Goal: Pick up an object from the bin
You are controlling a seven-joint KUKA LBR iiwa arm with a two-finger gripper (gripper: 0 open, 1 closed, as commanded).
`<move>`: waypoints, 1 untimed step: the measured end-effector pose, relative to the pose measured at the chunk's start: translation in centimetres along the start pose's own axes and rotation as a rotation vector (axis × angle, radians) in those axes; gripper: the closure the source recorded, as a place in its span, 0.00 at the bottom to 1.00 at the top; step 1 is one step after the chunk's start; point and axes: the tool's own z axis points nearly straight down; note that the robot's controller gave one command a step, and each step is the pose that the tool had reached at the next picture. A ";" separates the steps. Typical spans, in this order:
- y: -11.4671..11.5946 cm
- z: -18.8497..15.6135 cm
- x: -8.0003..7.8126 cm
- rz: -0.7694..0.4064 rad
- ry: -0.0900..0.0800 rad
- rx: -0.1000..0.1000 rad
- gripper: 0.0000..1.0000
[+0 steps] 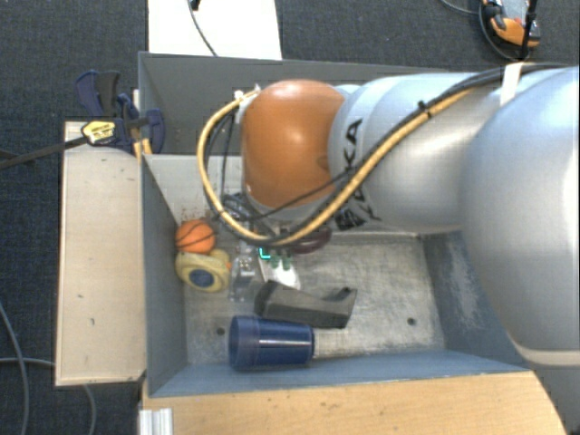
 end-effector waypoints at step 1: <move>-0.1 -0.4 -0.2 0.005 -0.008 -0.002 0.00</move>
Offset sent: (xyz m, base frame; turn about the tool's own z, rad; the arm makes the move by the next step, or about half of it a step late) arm -0.0008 0.0004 -0.1004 0.0618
